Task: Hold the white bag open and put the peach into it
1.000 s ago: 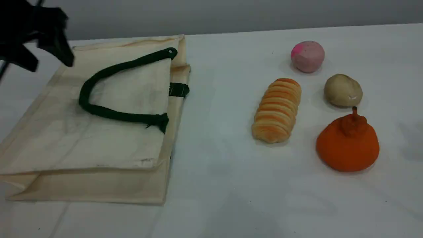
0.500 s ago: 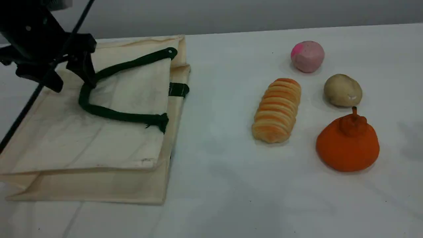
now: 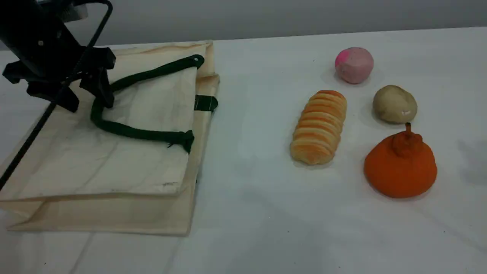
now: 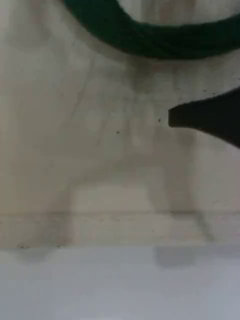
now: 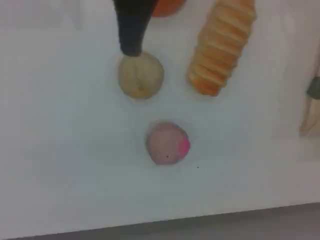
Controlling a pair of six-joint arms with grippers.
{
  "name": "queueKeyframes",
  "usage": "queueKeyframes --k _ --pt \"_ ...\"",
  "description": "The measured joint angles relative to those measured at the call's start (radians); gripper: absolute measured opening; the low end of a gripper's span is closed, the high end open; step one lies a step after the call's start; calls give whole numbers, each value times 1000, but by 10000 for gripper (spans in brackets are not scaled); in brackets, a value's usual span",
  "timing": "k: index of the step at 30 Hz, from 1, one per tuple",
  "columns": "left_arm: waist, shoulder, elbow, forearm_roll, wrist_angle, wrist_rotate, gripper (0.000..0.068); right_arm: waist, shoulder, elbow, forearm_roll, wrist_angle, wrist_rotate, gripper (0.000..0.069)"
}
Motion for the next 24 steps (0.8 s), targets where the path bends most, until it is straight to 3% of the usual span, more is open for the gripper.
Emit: queueKeyframes --k 16,19,24 --pt "0 29 0 0 -28 0 498 0 0 0 0 2 1 570" --pt "0 29 0 0 -28 0 461 0 0 0 0 2 1 570" --pt "0 29 0 0 -27 1 319 0 0 0 0 2 0 570"
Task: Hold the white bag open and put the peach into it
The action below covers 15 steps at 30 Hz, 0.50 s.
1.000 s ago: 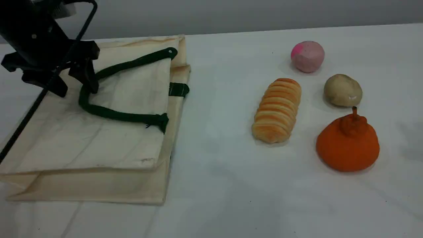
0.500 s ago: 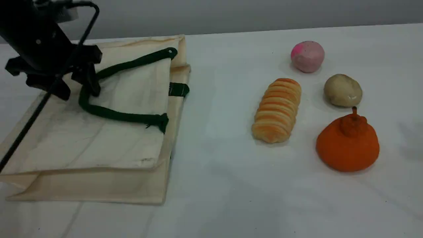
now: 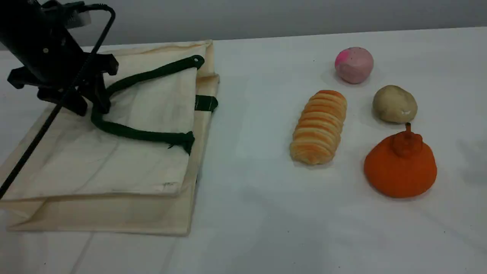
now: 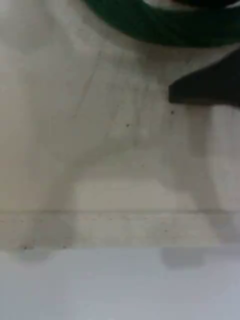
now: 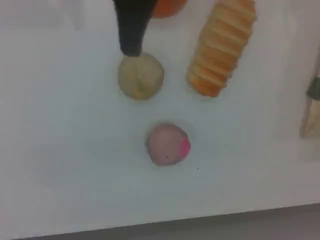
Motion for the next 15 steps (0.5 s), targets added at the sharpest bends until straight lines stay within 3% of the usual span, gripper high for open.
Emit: queueKeyframes --k 6,15 --pt "0 0 0 -3 3 10 169 0 0 0 0 0 0 570" --pt "0 0 -51 0 81 86 142 0 0 0 0 2 2 570"
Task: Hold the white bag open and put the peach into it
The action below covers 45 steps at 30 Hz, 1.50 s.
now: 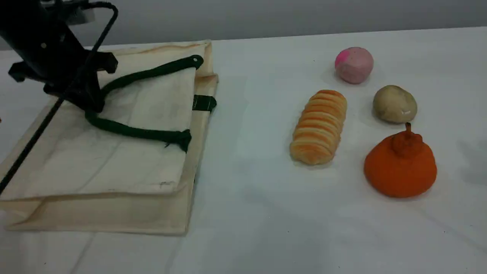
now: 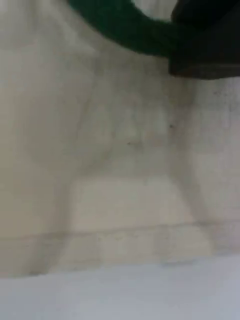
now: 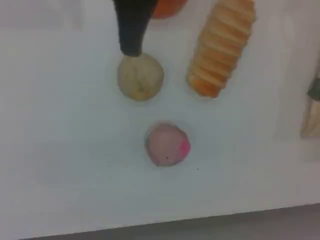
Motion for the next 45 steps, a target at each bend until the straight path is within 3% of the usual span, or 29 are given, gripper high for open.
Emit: queueKeyframes --k 17,21,33,40,45 --pt "0 0 -518 -32 631 272 142 0 0 0 0 -10 -1 570" --pt "0 -15 -604 -42 644 309 141 0 0 0 0 -26 -1 570" --pt "-9 -60 -606 -179 640 387 138 0 5 0 -2 -33 -10 570" --pt "-98 -62 -606 -179 637 459 138 0 5 0 -7 -35 -10 570" --pt "-169 -62 -606 -107 637 461 138 0 5 0 -7 -36 -13 570"
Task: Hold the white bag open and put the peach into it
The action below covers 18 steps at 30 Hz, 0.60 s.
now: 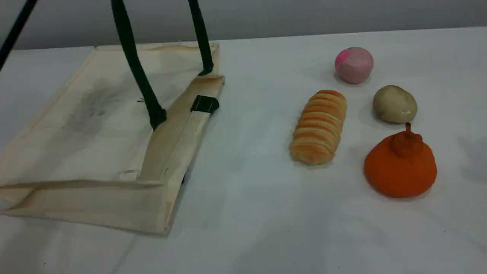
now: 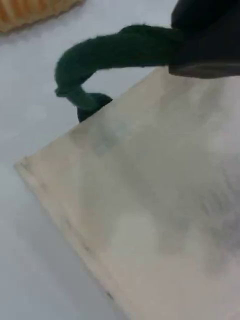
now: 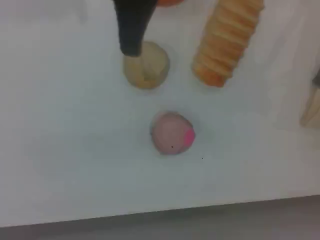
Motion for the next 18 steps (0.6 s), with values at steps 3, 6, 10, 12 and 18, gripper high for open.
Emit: queueKeyframes --k 3,6,10,12,18 --pt "-4 -9 1 5 3 1 138 0 0 0 -1 -1 0 570" --pt "-4 -46 1 2 4 11 138 0 0 0 -1 -1 0 570" --pt "-4 -122 1 -19 6 11 138 0 1 0 -1 -2 0 570" --pt "-4 -156 1 -22 8 19 138 0 2 0 -1 -3 0 570" --pt "-7 -196 9 -109 6 48 92 0 8 0 -1 -3 -2 570"
